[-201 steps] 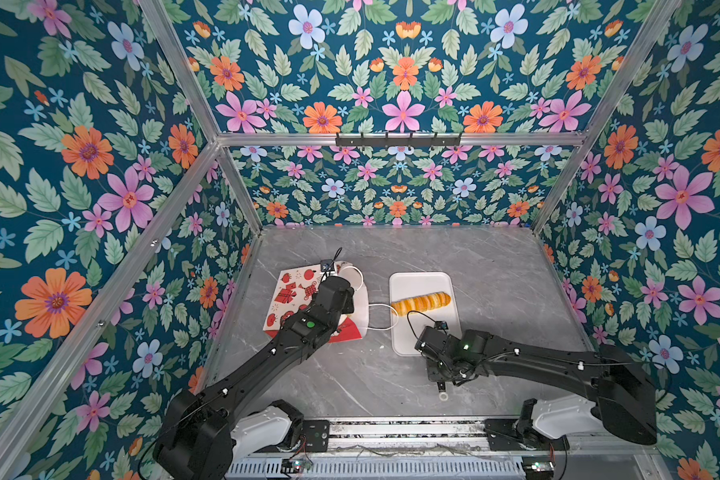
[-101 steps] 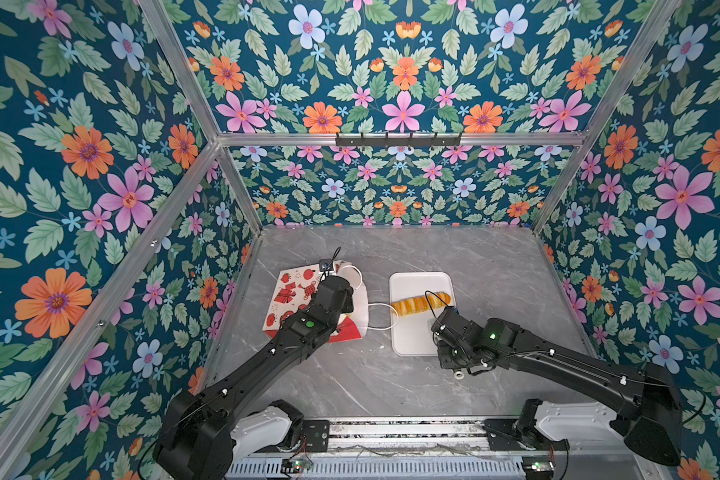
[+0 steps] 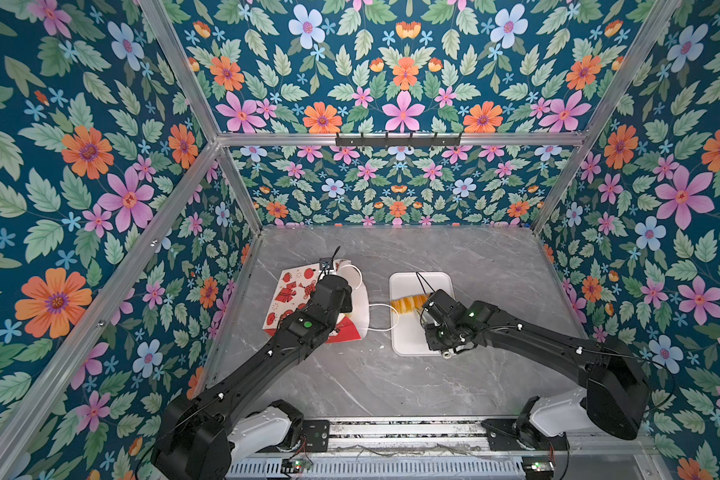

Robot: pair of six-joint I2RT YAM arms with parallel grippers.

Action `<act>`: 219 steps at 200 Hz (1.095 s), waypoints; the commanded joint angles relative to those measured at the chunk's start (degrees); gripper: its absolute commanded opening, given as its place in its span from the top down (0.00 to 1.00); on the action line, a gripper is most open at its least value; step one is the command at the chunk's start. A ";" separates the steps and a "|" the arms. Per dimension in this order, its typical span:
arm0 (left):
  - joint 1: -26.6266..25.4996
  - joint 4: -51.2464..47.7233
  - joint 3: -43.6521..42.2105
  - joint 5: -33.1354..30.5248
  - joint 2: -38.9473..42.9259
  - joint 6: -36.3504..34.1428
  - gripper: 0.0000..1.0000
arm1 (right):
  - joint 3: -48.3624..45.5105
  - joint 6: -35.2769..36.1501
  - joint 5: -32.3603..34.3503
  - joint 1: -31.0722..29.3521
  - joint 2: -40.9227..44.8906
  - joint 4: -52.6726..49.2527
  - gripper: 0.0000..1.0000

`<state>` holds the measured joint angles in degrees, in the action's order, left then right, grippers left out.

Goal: Take the fake bread out of the paper bag
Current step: 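Move the right gripper's tongs over the tray toward the bag opening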

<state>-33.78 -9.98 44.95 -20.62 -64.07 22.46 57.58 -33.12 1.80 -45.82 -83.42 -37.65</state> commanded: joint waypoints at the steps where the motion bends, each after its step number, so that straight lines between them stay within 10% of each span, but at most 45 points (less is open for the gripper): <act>1: -0.06 0.25 0.07 0.03 1.09 -0.57 1.00 | 1.29 3.27 0.31 1.81 -1.84 3.03 0.75; 103: -0.06 -0.88 0.24 1.63 1.70 -2.81 1.00 | 4.77 9.55 0.93 7.37 -6.99 7.08 0.75; 219: -0.10 6.00 5.85 6.23 -7.16 -20.10 1.00 | -0.13 7.13 -9.17 7.37 11.53 10.68 0.67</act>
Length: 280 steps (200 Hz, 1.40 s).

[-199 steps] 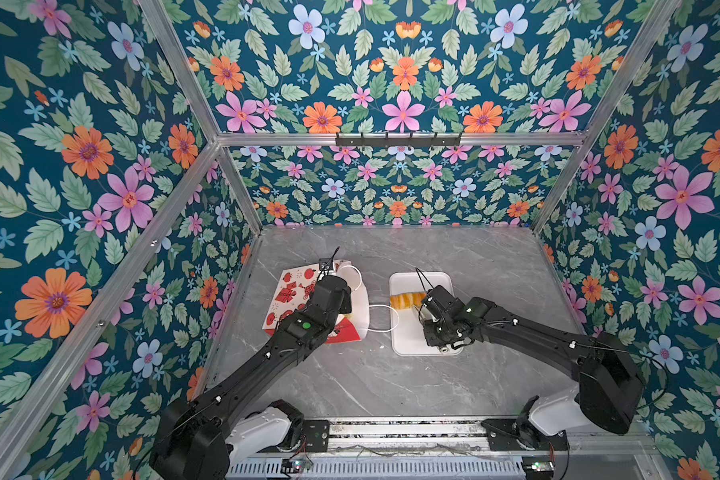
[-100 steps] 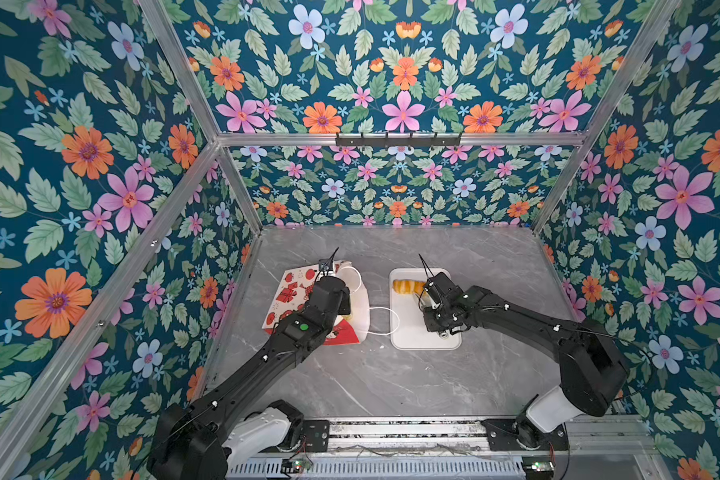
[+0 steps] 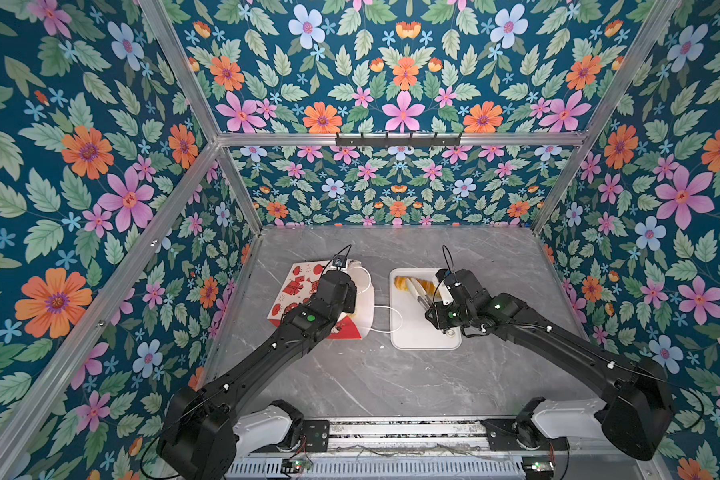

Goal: Take the fake bread out of the paper bag
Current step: 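Move the right gripper's tongs over the tray toward the bag opening, then insert the tongs into the bag and pinch a second bread roll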

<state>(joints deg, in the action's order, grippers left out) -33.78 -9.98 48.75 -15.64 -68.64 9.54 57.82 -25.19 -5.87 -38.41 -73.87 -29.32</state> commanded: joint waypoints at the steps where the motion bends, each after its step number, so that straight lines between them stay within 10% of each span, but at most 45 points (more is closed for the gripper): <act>1: -0.08 6.06 2.13 1.32 -2.75 -7.39 1.00 | -0.40 -0.86 -1.59 -0.06 2.06 2.39 0.67; 280: -0.07 16.04 -1.41 8.34 -5.32 -13.92 1.00 | 5.65 -9.11 -16.86 -5.08 -23.28 21.74 0.49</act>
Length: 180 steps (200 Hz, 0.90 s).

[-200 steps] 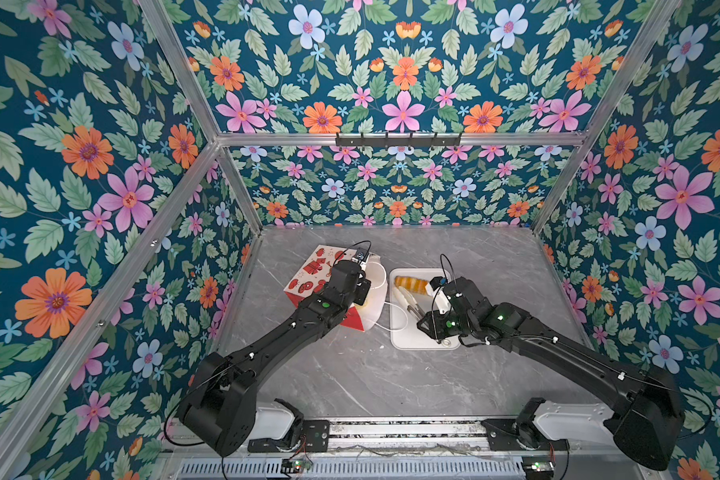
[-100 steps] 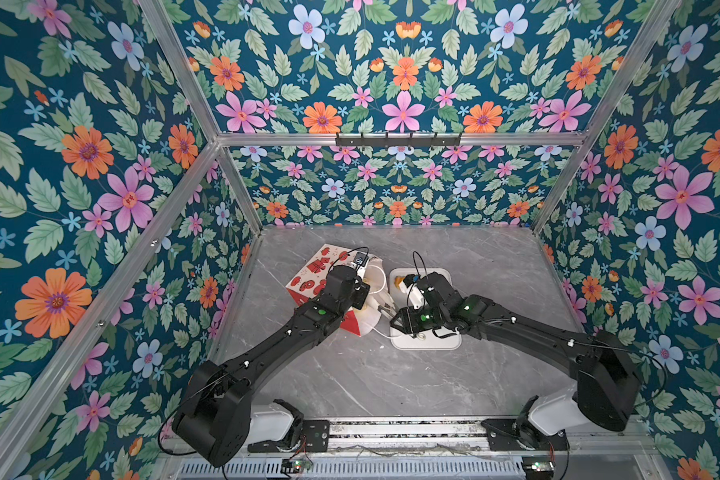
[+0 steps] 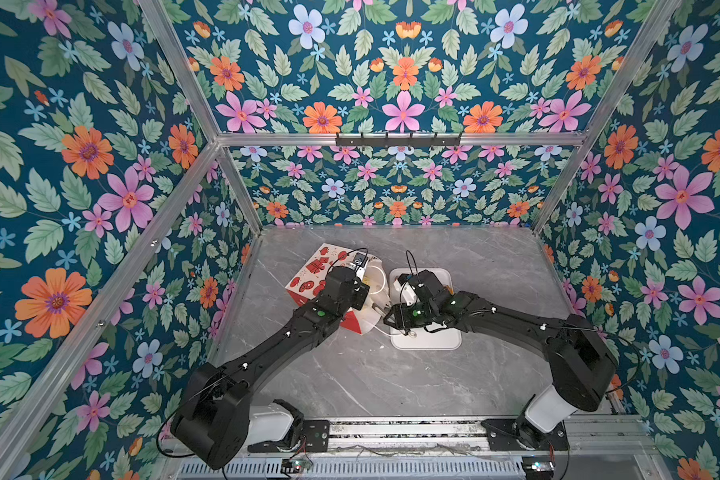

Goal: Take the fake bread out of the paper bag
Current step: 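Insert the tongs into the bag and pinch a second bread roll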

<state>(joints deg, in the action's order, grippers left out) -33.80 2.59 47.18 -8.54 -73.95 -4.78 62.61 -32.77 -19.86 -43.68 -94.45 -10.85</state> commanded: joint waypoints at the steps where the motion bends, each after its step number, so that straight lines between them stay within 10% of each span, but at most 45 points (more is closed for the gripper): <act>1: -0.04 3.47 0.13 1.24 -0.03 0.39 1.00 | 0.90 -1.51 -2.93 0.23 -2.90 3.24 0.48; 153: -0.04 4.76 -0.46 1.99 -0.49 0.91 1.00 | 4.23 -2.63 -8.07 1.21 -7.97 2.75 0.53; 180: -0.04 4.79 -0.56 1.77 -0.27 0.91 1.00 | 4.23 -3.06 -9.16 1.64 -8.40 3.91 0.69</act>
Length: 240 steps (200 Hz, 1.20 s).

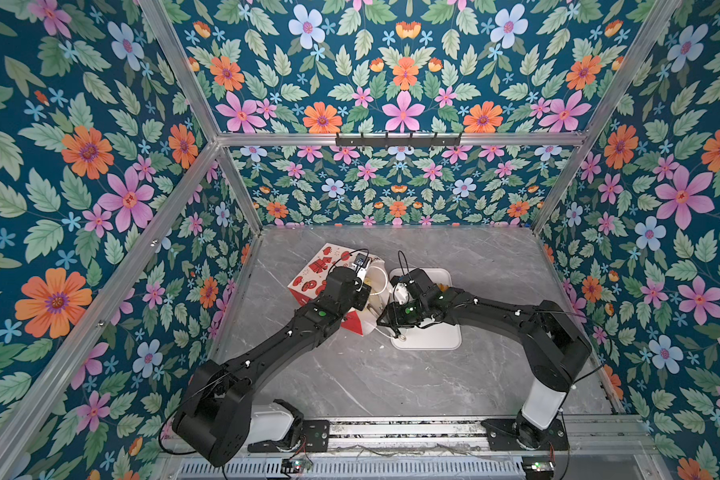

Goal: Take the fake bread out of the paper bag
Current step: 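Insert the tongs into the bag and pinch a second bread roll, then pull the second bread roll out and lower it onto the tray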

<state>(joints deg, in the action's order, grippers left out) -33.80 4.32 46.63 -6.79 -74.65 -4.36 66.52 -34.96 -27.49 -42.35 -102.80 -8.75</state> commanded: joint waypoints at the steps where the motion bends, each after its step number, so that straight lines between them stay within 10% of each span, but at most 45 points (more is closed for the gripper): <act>1: -0.04 3.07 -0.03 0.02 0.41 0.54 1.00 | 0.30 -0.84 -1.53 0.28 0.00 1.81 0.69; 168: 2.25 1.75 3.03 -1.85 -5.41 6.38 1.00 | -3.58 13.45 24.69 0.73 34.01 -43.59 0.83; 240: 2.64 3.66 0.73 -2.14 -3.15 6.47 1.00 | -2.72 16.33 41.36 0.75 27.63 -51.31 0.83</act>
<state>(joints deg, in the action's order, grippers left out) -31.48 6.07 47.97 -8.56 -78.91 1.58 63.68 -20.14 6.22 -41.56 -73.34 -57.63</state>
